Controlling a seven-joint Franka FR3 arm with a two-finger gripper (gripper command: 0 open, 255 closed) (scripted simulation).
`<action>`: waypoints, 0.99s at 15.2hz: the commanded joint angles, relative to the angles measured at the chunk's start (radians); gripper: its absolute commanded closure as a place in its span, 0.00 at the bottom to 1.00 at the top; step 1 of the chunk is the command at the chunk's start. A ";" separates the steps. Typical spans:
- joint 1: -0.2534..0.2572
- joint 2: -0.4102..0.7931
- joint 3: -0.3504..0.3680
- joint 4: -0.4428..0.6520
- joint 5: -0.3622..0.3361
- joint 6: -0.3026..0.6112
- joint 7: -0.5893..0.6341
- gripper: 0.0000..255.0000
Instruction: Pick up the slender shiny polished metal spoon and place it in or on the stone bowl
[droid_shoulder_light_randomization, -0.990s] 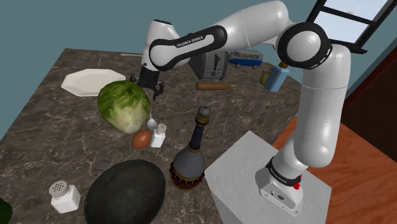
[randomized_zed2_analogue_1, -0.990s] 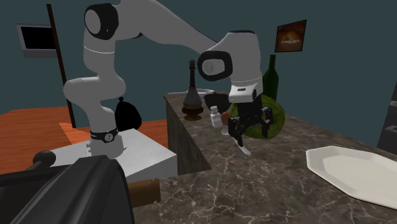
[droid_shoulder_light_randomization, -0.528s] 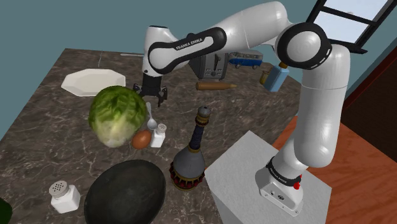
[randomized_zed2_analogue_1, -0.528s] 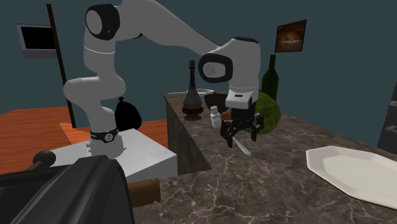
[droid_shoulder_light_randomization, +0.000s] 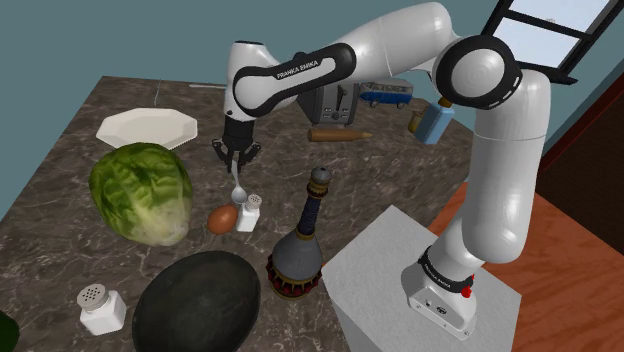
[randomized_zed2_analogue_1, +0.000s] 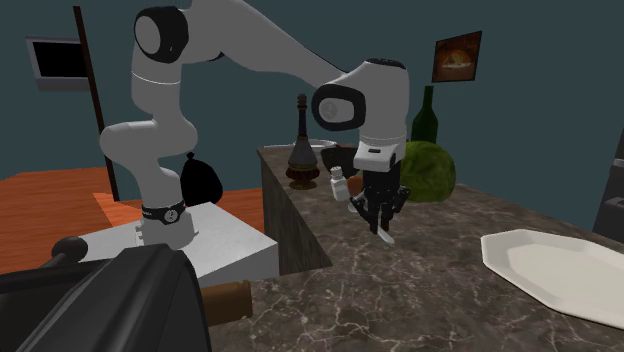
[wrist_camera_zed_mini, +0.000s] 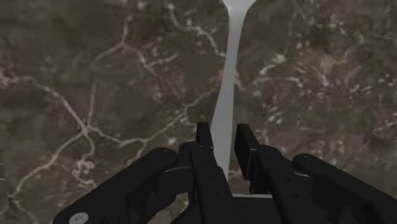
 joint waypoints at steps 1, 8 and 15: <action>0.000 0.000 0.000 0.000 0.000 0.000 0.000 1.00; -0.003 -0.036 0.004 0.032 0.007 -0.066 0.003 1.00; -0.006 -0.069 0.008 0.080 0.013 -0.147 0.008 1.00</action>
